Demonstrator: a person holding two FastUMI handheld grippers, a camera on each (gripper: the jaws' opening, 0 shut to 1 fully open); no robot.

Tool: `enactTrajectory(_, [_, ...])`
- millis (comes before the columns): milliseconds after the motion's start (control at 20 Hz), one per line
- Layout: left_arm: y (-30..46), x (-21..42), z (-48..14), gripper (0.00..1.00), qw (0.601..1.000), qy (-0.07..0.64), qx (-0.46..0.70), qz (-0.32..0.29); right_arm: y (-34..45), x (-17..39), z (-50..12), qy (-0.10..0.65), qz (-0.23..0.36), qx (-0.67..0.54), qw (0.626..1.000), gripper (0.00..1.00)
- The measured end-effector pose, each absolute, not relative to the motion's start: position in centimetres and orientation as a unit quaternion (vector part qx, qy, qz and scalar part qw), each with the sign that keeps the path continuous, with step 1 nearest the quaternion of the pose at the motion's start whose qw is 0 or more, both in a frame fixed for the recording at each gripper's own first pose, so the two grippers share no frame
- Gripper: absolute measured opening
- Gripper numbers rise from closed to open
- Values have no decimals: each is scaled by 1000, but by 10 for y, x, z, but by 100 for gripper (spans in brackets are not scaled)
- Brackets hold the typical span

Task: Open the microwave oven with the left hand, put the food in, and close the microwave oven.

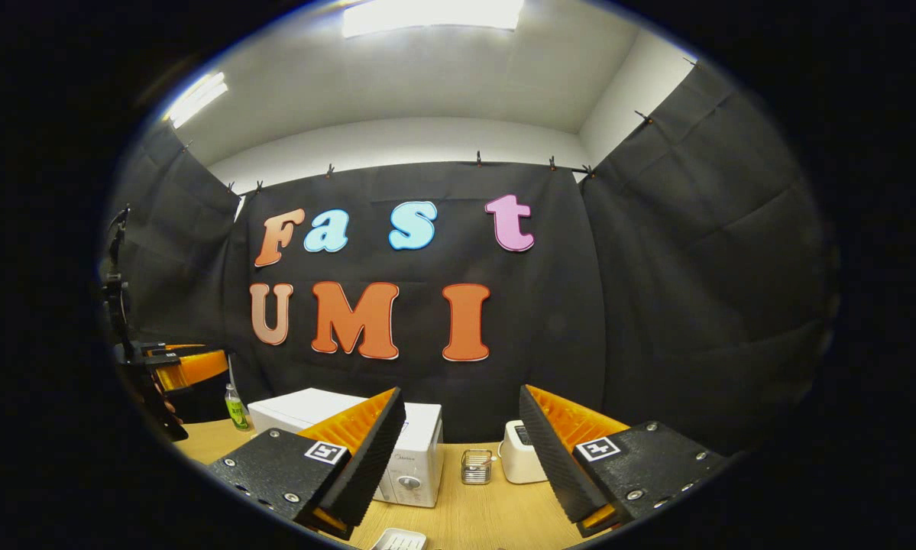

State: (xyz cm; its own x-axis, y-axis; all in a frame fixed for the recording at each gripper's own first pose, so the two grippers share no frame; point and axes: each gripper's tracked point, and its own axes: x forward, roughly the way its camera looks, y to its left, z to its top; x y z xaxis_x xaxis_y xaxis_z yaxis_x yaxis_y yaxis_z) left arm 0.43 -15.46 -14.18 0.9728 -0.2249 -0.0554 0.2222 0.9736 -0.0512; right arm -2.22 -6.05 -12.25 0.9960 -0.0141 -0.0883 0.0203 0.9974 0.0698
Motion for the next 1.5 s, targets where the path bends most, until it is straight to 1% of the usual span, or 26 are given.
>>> enactTrajectory(50, [-169,4,-152,85,991,35,-21,-125,-63,-25,-134,50,-10,33,998,93])
enactTrajectory(100, [-185,5,-167,82,989,43,-22,-141,-69,-27,-147,58,-14,29,998,93])
enactTrajectory(150, [-197,6,-179,85,987,47,-28,-152,-74,-29,-158,63,-21,25,997,93])
enactTrajectory(400, [-231,16,-250,87,981,94,-58,-162,-85,-40,-215,98,-26,7,995,93])
enactTrajectory(650, [-258,30,-314,81,977,129,-47,-164,-89,-50,-256,112,-28,22,993,94])
enactTrajectory(700, [-263,33,-328,78,976,136,-41,-165,-90,-51,-267,118,-29,27,992,94])
enactTrajectory(750, [-267,34,-341,78,976,142,-35,-163,-90,-52,-276,125,-27,31,991,94])
enactTrajectory(800, [-272,37,-353,72,975,150,-31,-161,-91,-53,-286,132,-28,35,990,94])
enactTrajectory(850, [-277,40,-367,72,974,158,-27,-160,-92,-53,-295,140,-27,38,989,94])
enactTrajectory(950, [-284,44,-392,63,971,178,-26,-155,-93,-52,-312,154,-29,45,987,94])
enactTrajectory(1000, [-286,46,-404,62,970,188,-29,-152,-93,-53,-320,158,-29,48,986,94])
enactTrajectory(1050, [-286,49,-411,59,969,196,-31,-146,-94,-54,-326,163,-30,52,985,94])
enactTrajectory(1100, [-286,53,-419,53,969,202,-30,-138,-95,-55,-333,168,-29,53,984,94])
enactTrajectory(1150, [-286,56,-424,53,969,205,-32,-134,-97,-55,-339,173,-33,54,983,94])
enactTrajectory(1200, [-289,60,-427,47,969,205,-37,-134,-99,-57,-345,178,-35,55,982,94])
enactTrajectory(1250, [-293,63,-428,46,969,203,-40,-137,-101,-57,-350,183,-38,56,981,94])
enactTrajectory(1300, [-295,63,-429,39,969,202,-40,-135,-102,-58,-354,186,-37,57,980,94])
enactTrajectory(1350, [-296,63,-430,34,970,203,-34,-132,-102,-58,-356,188,-38,59,980,94])
enactTrajectory(1400, [-297,64,-429,24,972,194,-28,-131,-104,-59,-360,191,-39,61,979,94])
enactTrajectory(1450, [-297,63,-431,28,973,195,-13,-127,-104,-59,-363,194,-40,62,978,94])
enactTrajectory(1500, [-297,63,-429,22,974,188,-7,-126,-105,-60,-366,197,-42,64,977,94])
